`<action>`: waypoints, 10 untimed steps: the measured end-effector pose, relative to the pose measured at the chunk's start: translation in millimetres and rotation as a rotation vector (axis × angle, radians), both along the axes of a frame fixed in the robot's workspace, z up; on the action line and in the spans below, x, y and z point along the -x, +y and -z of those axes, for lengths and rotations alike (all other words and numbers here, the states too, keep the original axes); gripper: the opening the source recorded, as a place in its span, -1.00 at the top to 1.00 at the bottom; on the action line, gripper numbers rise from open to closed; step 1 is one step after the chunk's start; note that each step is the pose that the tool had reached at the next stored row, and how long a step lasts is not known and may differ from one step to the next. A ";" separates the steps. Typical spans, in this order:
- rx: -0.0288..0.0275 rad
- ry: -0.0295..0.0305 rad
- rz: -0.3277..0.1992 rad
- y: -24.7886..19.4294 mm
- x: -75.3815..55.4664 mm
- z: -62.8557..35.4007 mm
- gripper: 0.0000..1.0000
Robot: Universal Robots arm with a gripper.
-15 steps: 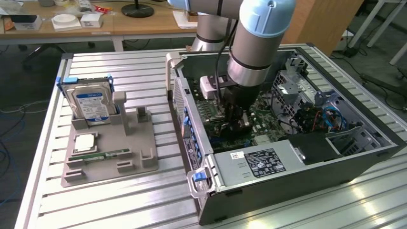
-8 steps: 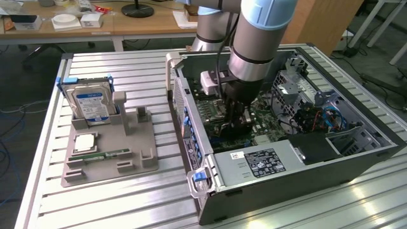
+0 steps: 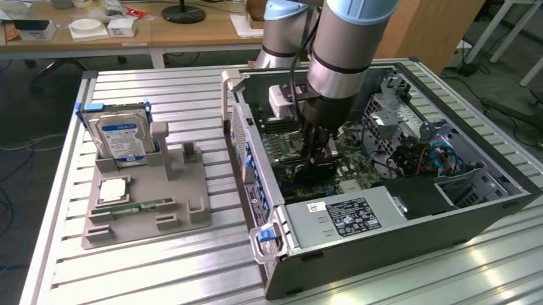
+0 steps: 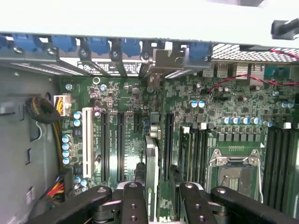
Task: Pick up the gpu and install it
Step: 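Insert the gpu into the slot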
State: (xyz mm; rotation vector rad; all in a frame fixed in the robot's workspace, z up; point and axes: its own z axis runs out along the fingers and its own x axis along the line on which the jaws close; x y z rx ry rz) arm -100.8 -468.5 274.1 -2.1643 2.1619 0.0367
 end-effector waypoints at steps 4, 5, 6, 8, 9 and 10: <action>-0.0002 -0.0002 0.000 0.0 0.0 0.1 0.47; -0.0001 -0.0002 0.000 0.0 0.0 0.1 0.47; -0.0001 -0.0001 0.000 0.0 0.0 0.0 0.60; -0.0001 -0.0002 0.000 0.0 0.0 0.1 0.80; -0.0001 -0.0002 0.000 0.0 0.0 0.0 0.80; -0.0001 -0.0002 0.000 0.0 0.0 0.0 0.80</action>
